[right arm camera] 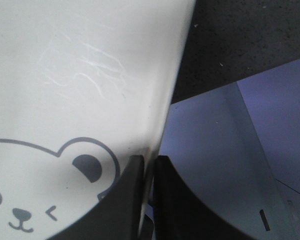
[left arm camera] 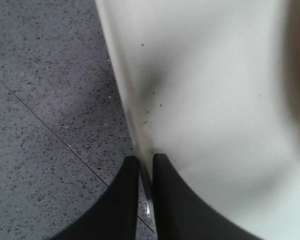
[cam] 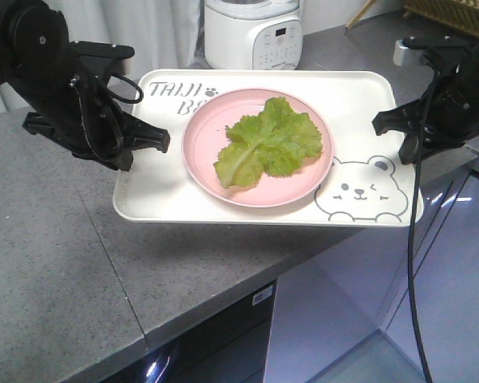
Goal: Transfer vegetables to tray and serve
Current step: 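Turn the base away from the counter while holding the tray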
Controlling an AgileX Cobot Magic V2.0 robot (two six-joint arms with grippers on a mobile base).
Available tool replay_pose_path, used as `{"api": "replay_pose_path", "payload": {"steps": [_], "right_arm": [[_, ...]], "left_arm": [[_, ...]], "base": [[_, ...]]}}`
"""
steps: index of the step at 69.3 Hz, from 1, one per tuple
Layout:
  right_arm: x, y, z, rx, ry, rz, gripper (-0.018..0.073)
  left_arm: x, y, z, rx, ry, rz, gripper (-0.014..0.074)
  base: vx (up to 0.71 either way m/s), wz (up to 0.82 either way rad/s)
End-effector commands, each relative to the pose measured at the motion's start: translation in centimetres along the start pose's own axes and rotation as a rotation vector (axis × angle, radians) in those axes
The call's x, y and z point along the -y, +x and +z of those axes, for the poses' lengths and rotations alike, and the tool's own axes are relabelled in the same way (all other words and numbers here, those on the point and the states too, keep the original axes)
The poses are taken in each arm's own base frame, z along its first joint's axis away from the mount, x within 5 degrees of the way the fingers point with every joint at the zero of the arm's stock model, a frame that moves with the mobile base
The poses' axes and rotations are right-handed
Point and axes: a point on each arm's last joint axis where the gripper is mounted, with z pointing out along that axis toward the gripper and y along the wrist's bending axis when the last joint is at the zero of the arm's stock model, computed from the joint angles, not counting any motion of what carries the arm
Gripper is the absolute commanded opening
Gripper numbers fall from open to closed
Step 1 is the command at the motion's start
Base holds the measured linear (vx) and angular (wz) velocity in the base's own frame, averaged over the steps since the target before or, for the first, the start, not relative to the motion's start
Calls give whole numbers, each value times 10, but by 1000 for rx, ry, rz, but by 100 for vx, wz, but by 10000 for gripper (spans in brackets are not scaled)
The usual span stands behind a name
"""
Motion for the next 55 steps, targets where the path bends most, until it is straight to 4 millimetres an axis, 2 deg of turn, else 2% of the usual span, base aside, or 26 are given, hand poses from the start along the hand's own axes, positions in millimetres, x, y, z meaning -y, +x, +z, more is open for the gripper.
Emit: {"api": "replay_pose_path", "payload": {"steps": [1, 55], "right_arm": [[-8, 2, -30, 62, -26, -45, -6], [-8, 2, -30, 62, -26, -45, -6]], "left_arm": [[5, -7, -32, 150, 51, 18, -6], [5, -7, -32, 150, 51, 18, -6]], "base": [[-2, -16], [-2, -17]]}}
